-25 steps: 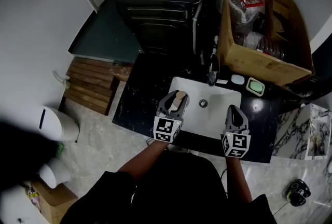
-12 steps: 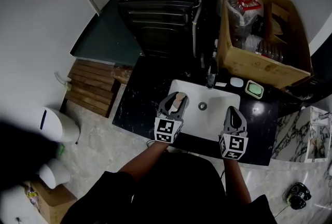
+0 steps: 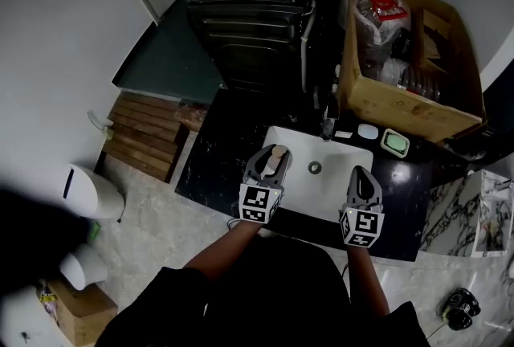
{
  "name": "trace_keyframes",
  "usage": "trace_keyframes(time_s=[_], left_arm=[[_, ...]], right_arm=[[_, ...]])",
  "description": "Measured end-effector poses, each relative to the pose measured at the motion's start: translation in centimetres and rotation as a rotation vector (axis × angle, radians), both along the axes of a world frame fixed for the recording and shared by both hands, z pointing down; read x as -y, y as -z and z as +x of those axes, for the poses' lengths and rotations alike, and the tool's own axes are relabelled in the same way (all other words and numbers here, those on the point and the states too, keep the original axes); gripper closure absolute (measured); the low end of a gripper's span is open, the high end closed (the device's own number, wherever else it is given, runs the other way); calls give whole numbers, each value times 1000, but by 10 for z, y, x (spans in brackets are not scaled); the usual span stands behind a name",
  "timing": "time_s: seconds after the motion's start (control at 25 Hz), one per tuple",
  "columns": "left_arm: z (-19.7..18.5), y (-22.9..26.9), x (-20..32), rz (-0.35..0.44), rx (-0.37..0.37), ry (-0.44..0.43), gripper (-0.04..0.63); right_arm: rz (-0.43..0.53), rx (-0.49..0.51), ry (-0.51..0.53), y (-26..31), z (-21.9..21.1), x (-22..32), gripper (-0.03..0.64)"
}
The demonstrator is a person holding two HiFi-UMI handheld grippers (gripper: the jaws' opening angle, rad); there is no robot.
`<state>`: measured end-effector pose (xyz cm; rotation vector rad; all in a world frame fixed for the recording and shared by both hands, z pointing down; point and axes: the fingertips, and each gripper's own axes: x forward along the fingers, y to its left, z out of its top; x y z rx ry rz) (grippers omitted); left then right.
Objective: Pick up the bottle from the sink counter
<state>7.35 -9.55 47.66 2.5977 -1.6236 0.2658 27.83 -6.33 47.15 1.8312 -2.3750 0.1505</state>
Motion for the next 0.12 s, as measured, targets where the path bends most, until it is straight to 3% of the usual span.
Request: trace_keyframes(time_s=[0.12], left_arm=[[-1,2,0,3,-1,6,452]], right_arm=[[0,-2,4,1,0,1,580]])
